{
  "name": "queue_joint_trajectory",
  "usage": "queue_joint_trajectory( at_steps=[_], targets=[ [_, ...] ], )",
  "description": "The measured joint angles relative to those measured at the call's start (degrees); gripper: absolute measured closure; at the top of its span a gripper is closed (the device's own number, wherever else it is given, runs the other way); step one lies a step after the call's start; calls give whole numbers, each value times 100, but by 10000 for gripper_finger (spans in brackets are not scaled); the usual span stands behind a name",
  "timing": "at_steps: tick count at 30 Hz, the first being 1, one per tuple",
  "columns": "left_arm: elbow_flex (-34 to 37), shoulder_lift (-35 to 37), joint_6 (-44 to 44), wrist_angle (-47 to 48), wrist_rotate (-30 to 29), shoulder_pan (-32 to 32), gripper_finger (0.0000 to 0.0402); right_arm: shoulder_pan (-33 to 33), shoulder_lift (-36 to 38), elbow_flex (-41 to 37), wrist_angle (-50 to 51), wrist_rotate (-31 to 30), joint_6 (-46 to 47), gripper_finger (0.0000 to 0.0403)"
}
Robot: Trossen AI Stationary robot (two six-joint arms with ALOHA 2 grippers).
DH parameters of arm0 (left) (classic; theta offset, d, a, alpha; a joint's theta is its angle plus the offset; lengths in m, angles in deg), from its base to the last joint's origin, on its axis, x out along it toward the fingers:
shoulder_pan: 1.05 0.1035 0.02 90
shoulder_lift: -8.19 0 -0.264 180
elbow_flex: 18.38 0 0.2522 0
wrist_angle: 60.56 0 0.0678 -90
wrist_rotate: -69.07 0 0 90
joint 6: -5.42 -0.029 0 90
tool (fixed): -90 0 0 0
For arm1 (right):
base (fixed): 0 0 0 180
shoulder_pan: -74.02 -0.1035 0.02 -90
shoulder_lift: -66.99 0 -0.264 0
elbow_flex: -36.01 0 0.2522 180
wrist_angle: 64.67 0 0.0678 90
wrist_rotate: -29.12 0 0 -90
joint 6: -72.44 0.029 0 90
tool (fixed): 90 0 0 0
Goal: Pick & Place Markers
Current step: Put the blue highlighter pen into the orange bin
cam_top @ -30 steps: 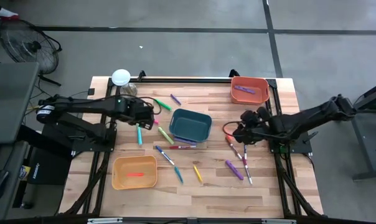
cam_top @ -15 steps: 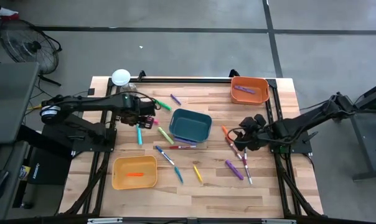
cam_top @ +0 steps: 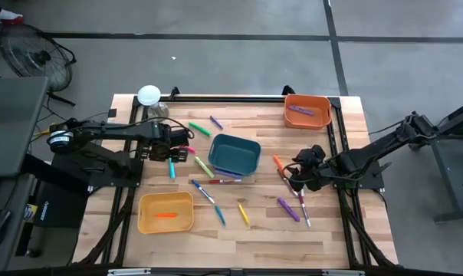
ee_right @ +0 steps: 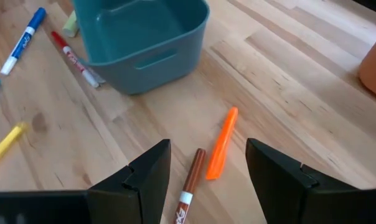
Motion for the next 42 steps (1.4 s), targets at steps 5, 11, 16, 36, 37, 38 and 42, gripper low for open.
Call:
queue_joint_trajectory(
  at_steps=[5,11,16,36,37,38,42],
  targets=[
    [86,0,61,-419,135,0,184,-103,0,0,0,-7,36,206],
    [316,-207,280,-651,420,-2,184,-258,0,0,-2,-85,143,206],
    [380,-443,533,-791,401,-179,184,-356,0,0,-39,-160,151,206],
    [352,-1062,790,-1177,168,-680,304,-710,-2,0,-110,-268,343,206],
    [352,-1062,774,-1169,138,-680,323,-723,-2,0,-125,-270,343,205],
    [352,-1062,748,-1150,97,-682,339,-731,-2,0,-127,-268,343,205],
    [354,-1064,445,-1118,-38,-682,348,-761,-2,0,-125,-195,341,205]
  ],
)
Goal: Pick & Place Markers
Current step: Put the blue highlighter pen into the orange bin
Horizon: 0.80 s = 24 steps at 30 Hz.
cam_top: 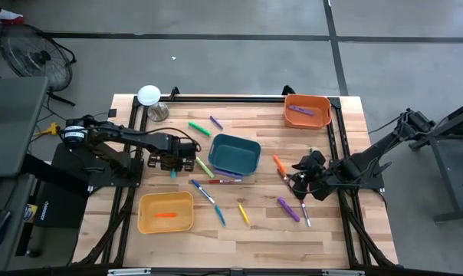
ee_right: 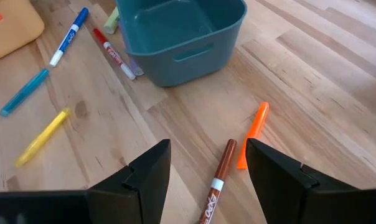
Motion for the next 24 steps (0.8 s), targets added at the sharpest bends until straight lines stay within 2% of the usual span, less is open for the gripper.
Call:
queue_joint_trajectory(
  at_steps=[9,15,18,24],
  targets=[
    [11,1,-618,36,-306,-2,348,-143,0,0,-4,-2,-7,206],
    [13,161,-977,44,-661,-2,348,-148,-2,0,-129,-287,-51,205],
    [12,310,-1160,90,-1096,12,348,-143,0,-2,-145,-531,-60,206],
    [-97,744,-1484,43,-1323,7,348,-19,-2,-2,-231,-622,-83,205]
  ],
)
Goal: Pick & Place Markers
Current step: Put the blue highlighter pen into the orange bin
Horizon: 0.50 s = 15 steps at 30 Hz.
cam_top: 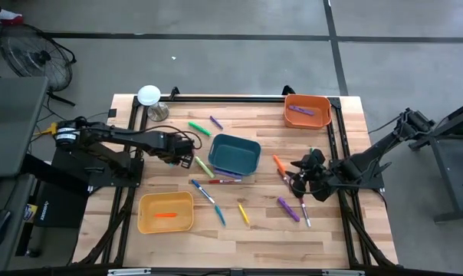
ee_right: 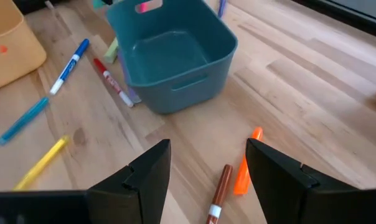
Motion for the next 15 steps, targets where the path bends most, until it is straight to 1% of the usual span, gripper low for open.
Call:
queue_joint_trajectory(
  at_steps=[5,9,12,15],
  targets=[
    [-239,359,-478,8,-160,0,348,215,0,0,-33,85,-276,205],
    [-505,663,-1078,-105,-354,0,348,563,0,-2,-294,91,-808,206],
    [-629,804,-1715,-623,-430,0,348,927,-3,-2,-891,67,-1487,206],
    [-668,871,-2483,-1610,-410,0,348,1333,-84,-2,-1941,157,-2508,206]
  ],
)
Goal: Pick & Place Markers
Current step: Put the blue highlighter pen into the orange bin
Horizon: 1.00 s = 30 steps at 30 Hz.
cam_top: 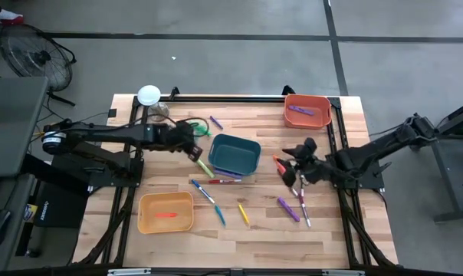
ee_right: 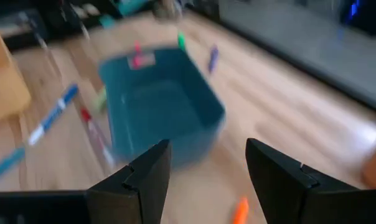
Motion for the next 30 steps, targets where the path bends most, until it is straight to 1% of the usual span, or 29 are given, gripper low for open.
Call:
queue_joint_trajectory(
  at_steps=[2,4,7,10,13,15,18,20,22,25,30],
  targets=[
    [0,0,-521,-627,123,0,348,282,-117,0,-843,306,-778,206],
    [0,1,-897,-1159,341,-2,348,600,-257,0,-1661,921,-1461,206],
    [0,2,-1279,-1655,596,-2,348,1090,-538,0,-2763,1831,-2167,206],
    [0,2,-1545,-2062,882,-2,348,1543,-886,0,-3682,2473,-2595,206],
    [0,2,-1794,-2466,1141,-2,348,1981,-1290,0,-4476,3432,-2760,206],
    [0,0,-1970,-2700,1343,-2,348,2191,-1599,0,-5036,3880,-2831,206],
    [0,-109,-2165,-2955,1505,-2,348,2408,-1991,0,-5883,4315,-2858,206],
    [0,-173,-2186,-3025,1526,-2,348,2524,-2200,48,-6222,4598,-2793,206],
    [0,-213,-2276,-3131,1526,-2,348,2614,-2417,148,-6318,4842,-2739,206],
    [0,-355,-2447,-3317,1527,-2,348,2720,-2763,385,-6305,5039,-2729,206],
    [0,-589,-2553,-3668,1699,-2,348,2831,-3270,865,-6311,5154,-2816,206]
  ],
)
